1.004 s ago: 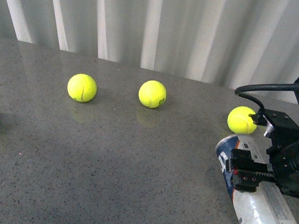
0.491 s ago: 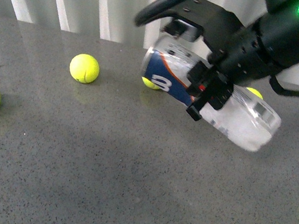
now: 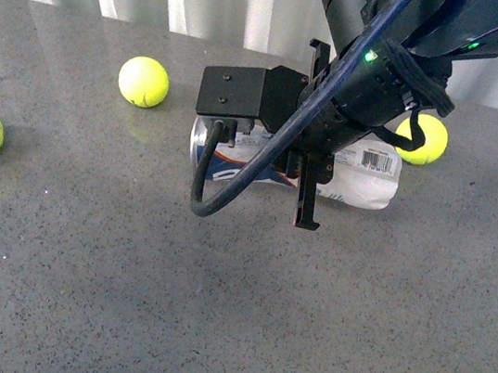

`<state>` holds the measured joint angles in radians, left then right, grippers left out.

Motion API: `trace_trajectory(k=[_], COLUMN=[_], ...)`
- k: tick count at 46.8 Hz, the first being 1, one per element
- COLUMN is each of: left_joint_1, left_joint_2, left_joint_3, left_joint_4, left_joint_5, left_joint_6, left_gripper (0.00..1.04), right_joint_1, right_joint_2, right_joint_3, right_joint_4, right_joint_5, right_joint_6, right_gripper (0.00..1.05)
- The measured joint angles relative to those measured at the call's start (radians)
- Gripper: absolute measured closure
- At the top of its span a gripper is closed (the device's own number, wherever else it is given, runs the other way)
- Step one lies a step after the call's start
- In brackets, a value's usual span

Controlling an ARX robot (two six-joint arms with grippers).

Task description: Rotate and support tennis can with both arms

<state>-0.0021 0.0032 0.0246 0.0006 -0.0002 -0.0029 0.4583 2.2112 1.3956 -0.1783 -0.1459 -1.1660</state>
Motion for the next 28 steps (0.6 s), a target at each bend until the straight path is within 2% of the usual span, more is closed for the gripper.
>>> trace_trajectory(k=[16, 28], left_joint_1=[0.0, 0.0], left_joint_2=[0.0, 0.0], left_joint_3=[0.0, 0.0], left_joint_4=[0.0, 0.0], left_joint_5=[0.0, 0.0], left_joint_6=[0.0, 0.0], left_gripper=[0.07, 0.07], right_joint_1=[-0.011, 0.006], right_joint_2=[0.086, 0.123], right_joint_3=[0.058, 0.11], right_joint_4=[0.055, 0.068], right_joint_5=[-0.013, -0.011], right_joint_6=[-0.008, 0.039], right_gripper=[0.99, 0.99])
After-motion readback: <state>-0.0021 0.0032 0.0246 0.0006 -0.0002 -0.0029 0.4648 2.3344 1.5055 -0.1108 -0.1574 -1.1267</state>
